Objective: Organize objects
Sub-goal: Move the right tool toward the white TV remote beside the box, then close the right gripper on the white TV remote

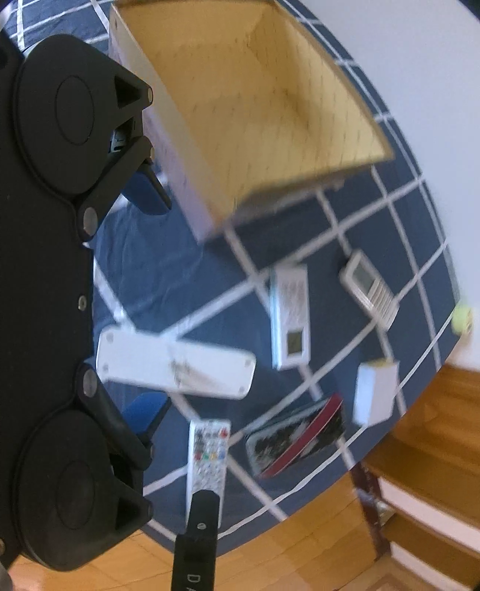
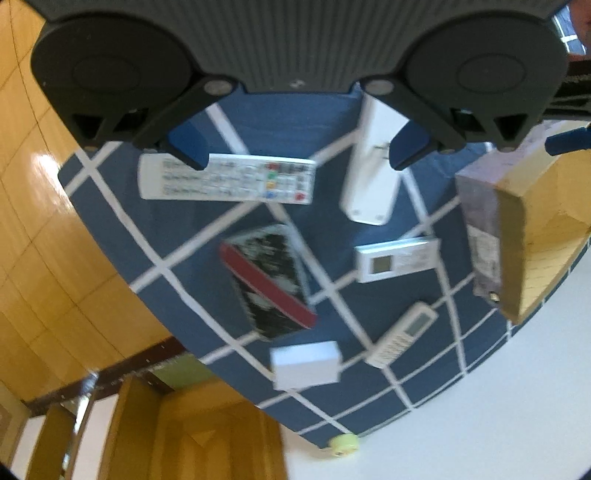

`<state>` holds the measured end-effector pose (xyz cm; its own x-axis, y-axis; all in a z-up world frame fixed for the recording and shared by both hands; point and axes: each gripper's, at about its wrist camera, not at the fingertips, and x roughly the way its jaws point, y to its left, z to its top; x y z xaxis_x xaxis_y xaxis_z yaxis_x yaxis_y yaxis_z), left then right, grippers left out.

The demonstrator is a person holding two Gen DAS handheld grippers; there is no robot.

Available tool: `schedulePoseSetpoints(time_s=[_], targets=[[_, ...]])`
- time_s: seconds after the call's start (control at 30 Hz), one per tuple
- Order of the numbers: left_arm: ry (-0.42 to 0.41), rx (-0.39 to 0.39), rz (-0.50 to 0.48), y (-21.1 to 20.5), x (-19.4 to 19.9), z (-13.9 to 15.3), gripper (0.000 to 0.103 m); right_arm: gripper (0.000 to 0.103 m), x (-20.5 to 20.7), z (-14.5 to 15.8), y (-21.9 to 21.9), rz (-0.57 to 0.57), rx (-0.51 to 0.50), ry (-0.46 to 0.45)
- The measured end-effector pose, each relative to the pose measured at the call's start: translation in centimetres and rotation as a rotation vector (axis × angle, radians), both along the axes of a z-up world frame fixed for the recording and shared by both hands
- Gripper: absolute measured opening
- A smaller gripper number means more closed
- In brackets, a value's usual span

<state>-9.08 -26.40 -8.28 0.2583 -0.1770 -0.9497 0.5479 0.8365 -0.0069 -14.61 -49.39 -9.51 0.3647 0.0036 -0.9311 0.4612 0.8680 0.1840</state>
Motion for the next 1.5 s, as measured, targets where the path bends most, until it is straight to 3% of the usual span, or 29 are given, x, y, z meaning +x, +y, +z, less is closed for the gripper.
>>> schedulePoseSetpoints(time_s=[0.3,0.73,1.5], targets=[[0.057,0.026,-0.090,-6.6,-2.5,-3.2,0.103,0.103,-1.7,-3.1,-5.5,-0.049,0.050,0.039],[0.133,0.034,-0.134,-12.8,-1.9,-7.8,0.103,0.103,-1.2,-8.0,-10.2,-0.082,0.129,0.098],[0.258,-0.010,-0.170,-17.6,-1.8,-12.6,0.103,0.102,0.7,-12.0,-12.2,-0.043,0.173,0.186]])
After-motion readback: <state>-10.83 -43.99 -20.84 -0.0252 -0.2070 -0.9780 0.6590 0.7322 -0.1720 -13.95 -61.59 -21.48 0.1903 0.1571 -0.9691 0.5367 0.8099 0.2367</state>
